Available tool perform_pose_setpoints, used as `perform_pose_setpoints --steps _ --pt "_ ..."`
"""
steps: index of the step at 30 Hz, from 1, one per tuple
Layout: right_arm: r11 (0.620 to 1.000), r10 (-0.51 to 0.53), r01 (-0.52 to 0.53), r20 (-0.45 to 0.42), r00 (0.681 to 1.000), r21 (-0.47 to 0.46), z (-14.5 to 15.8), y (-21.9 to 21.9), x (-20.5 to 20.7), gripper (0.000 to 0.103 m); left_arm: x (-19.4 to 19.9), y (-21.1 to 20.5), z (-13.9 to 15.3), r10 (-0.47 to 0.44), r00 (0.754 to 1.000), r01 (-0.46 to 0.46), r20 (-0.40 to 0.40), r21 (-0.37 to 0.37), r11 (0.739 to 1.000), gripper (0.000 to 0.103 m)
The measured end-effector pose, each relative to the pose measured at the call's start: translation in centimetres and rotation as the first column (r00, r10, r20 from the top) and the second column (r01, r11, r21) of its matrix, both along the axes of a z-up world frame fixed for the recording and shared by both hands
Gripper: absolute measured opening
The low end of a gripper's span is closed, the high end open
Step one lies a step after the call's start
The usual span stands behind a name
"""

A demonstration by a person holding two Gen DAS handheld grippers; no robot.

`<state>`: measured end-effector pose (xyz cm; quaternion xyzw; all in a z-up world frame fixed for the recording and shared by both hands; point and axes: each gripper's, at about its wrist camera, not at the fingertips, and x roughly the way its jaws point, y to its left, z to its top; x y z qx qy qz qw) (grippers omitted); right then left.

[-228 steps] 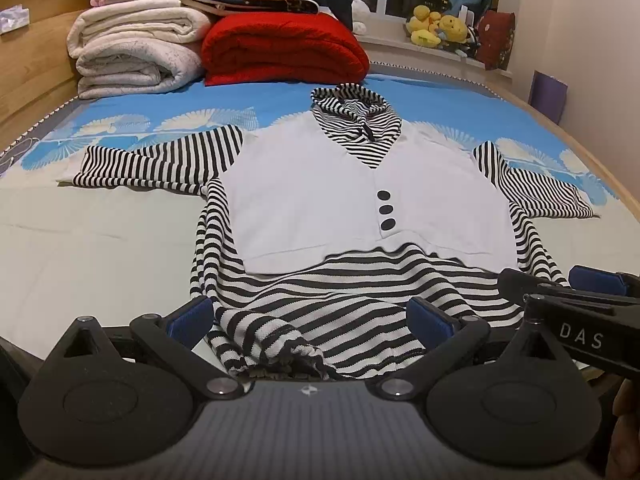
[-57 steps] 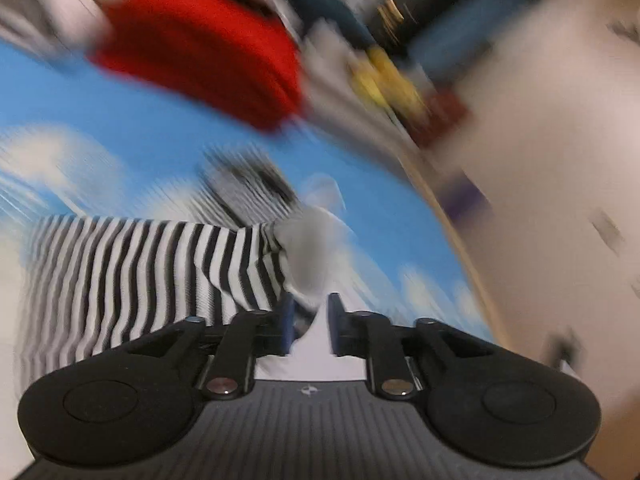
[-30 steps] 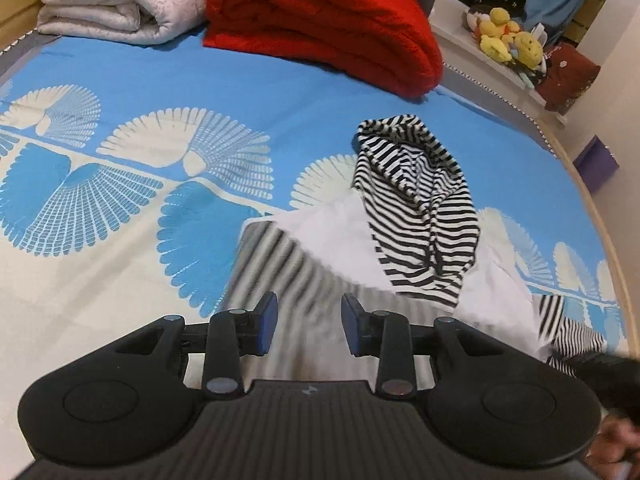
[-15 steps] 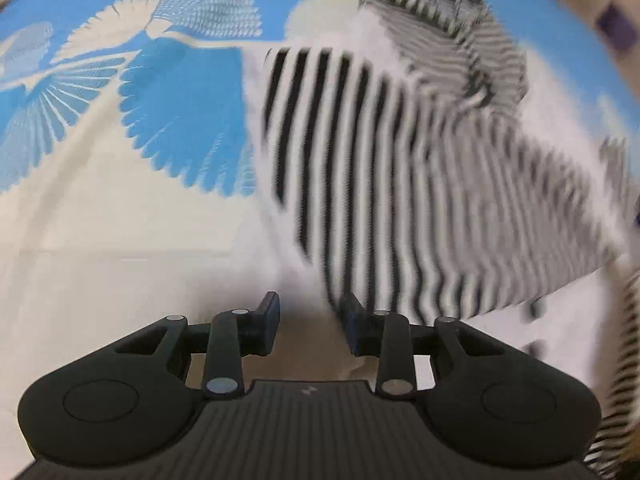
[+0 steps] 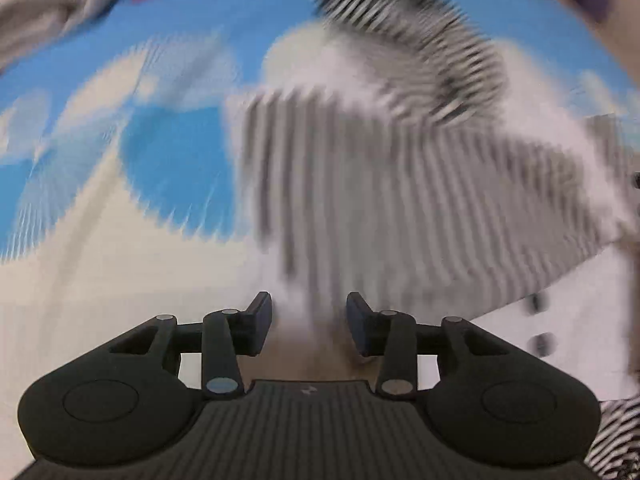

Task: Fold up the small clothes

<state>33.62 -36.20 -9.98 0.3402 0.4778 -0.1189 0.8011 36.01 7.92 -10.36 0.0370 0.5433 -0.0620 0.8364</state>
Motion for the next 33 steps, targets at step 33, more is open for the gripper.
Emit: perform_pose_setpoints --steps 33 --pt "0.909 -0.411 0.412 0.035 0.911 -0.059 -0.6 -23.6 -5.7 0.05 -2.5 -7.6 5.8 -0.058 0.994 0.067 0.09 -0.103 0.992 0.055"
